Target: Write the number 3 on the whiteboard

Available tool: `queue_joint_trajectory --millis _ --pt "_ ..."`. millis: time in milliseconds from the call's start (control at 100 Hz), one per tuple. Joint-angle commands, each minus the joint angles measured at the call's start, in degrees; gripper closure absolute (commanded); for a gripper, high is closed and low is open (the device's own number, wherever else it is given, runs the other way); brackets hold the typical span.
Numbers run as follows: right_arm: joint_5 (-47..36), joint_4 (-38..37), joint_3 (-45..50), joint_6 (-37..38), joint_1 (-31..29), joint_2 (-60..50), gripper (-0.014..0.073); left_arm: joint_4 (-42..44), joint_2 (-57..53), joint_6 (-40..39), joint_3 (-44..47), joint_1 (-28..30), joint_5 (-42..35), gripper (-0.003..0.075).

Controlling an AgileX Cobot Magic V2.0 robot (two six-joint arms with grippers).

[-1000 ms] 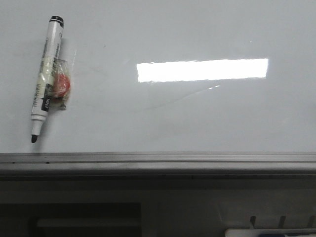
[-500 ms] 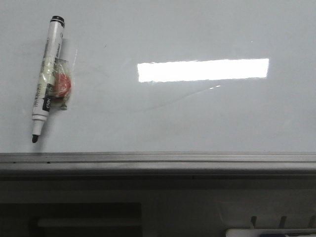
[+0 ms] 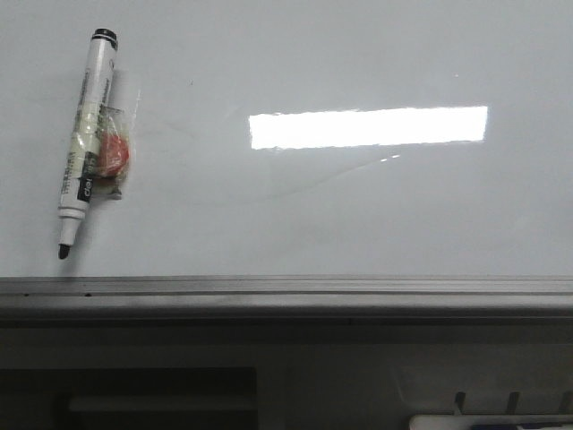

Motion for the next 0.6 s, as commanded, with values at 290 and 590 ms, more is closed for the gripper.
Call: queue_joint_trajectory --millis 290,590 --pt "-3.93 0.1 -2.11 -0.63 -0.02 1.0 0.0655 -10.36 18.01 -0.25 -1.96 -4.1 -15.08 0.0237" --pt "-3.93 0.1 -2.11 -0.63 -0.02 1.0 0.0655 -12.46 24.6 -0.25 -1.96 -4.1 -16.54 0.0254"
